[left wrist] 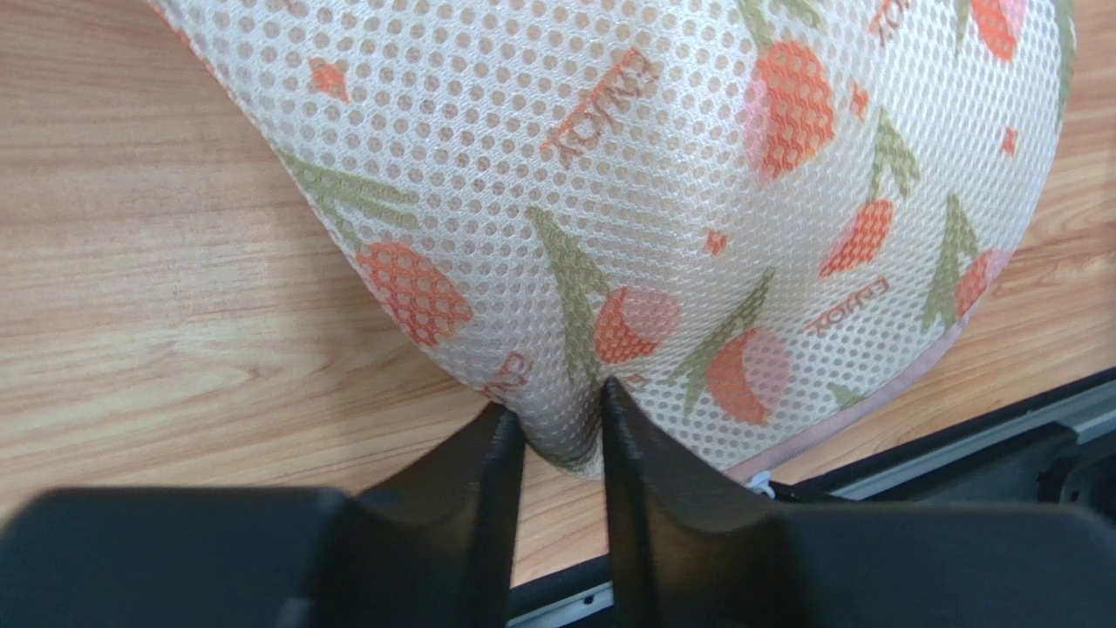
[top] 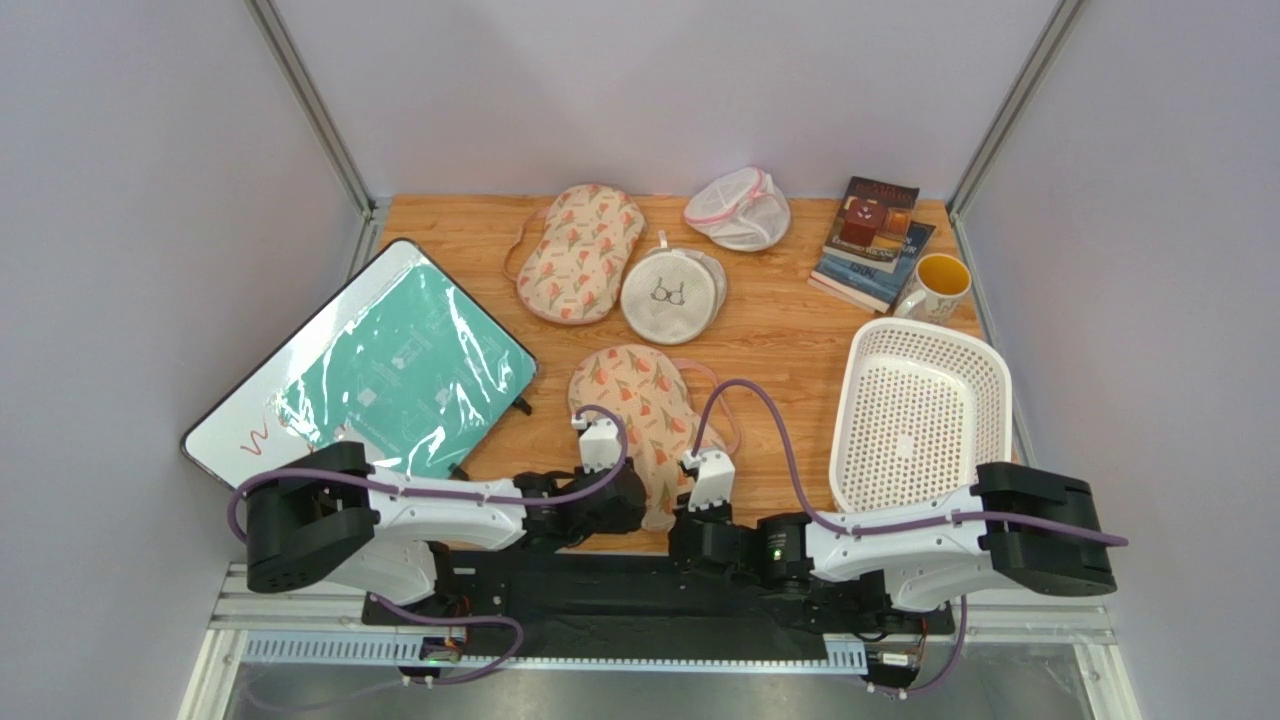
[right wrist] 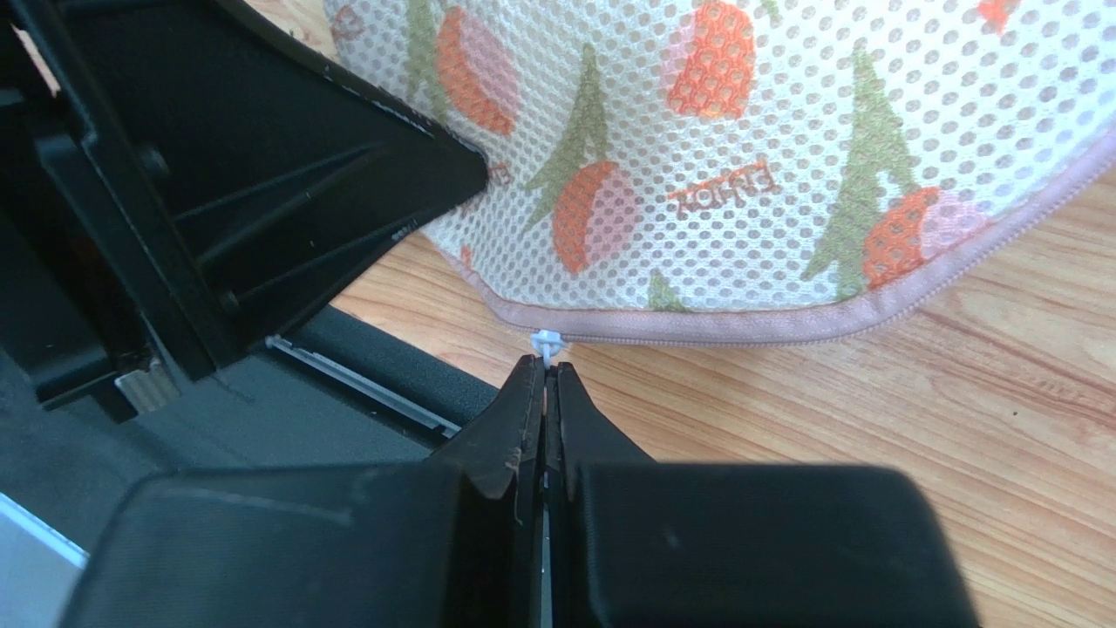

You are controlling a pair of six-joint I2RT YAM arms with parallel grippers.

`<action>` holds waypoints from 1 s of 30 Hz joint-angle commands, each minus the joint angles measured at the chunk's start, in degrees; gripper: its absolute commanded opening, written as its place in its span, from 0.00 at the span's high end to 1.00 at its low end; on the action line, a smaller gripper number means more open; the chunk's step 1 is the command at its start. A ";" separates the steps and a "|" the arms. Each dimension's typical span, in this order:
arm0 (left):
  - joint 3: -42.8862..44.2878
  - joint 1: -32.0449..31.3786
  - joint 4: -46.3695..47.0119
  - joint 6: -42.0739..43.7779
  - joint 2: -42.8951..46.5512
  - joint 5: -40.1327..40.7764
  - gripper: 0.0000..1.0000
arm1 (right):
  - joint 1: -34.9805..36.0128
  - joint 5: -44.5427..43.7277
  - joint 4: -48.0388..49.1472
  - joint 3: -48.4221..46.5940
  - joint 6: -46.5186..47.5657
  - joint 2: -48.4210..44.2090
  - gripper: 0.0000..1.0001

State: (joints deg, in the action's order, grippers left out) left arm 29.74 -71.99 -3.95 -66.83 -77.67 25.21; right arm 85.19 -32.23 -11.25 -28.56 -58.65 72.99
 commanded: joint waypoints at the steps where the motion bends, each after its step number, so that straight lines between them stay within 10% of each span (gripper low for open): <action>1: 0.41 -0.26 -0.80 -0.15 -0.38 1.51 0.76 | 0.86 -0.73 2.81 -1.94 -1.11 -0.13 1.00; 5: 0.50 -0.26 -2.20 0.38 -0.12 2.47 1.00 | 0.94 -0.82 2.46 -1.77 -1.20 -0.22 1.00; 30: -7.06 8.26 -3.35 13.48 14.73 -4.20 1.00 | -1.08 -7.06 -9.59 7.73 -6.21 -17.00 1.00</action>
State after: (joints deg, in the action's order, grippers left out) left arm 23.44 -64.47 -6.24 -55.40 -65.32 21.12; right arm 84.58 -36.21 -19.27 -21.69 -63.13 58.22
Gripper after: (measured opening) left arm 0.018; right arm 0.004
